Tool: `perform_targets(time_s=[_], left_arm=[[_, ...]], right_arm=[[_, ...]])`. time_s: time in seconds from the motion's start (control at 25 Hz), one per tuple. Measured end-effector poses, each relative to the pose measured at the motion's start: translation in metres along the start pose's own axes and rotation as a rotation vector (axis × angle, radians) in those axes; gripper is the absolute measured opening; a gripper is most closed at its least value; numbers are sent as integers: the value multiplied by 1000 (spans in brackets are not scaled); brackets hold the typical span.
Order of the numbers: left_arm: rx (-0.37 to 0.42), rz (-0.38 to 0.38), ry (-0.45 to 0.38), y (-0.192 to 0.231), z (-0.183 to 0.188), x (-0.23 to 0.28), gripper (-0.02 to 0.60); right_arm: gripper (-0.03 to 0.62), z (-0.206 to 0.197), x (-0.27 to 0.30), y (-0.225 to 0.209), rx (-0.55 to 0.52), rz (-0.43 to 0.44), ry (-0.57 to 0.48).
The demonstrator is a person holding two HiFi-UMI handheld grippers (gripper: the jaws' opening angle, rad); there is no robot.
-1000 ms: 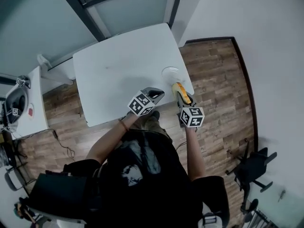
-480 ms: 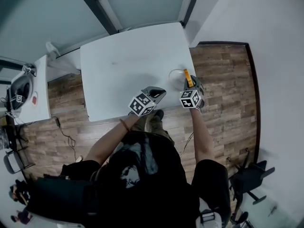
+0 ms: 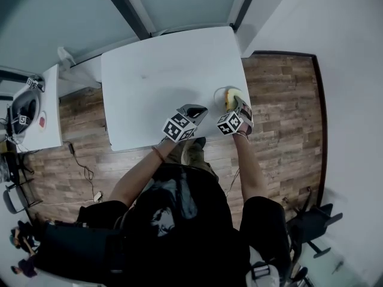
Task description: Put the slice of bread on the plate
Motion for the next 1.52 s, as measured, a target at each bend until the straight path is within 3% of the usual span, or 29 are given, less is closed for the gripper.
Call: perform_targets(time_s=[0.16,0.28,0.44,0.56,0.64,0.8,0.96,1.2,1.36,1.52], left_arm=[[-8,-19,0,1,6,4,6],[-8,-32,3,1,7,7,6],[-21,-49,-4,-5,7,7,6],[-11,-57,-36,-13,7,0,6],[7,-59,-63,-19,10,-3,6],[63,-96,-112,-42,19,-7,6],[121,-118,-131,-65,28,-12,6],[140,-197,-115,-84,26,-18,5],[196,-150,-140,-91,29,-22,5],[203,-110,-152,-90,28,-25,6]], right_arm=[[359,3,-5,7,80,186,-18],[411,1,-21,12,199,287,-96],[420,-11,-62,8,425,273,-250],[414,-26,-107,3,600,229,-297],[239,-38,-137,0,688,150,-301],[14,-64,-189,-4,850,56,-352],[11,-95,-209,-1,990,63,-343],[11,-108,-229,11,1013,87,-381],[11,-110,-233,9,1007,77,-428],[11,-111,-233,8,1008,71,-453]])
Point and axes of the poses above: the fingertips, and each gripper's own axes: x forward along the fingers, y to its left, z out of its top, the point moved 9 cm from there along -x, backward along the fingers, and after that the axes turned 15 degrees about y, right-handed, at the moved point
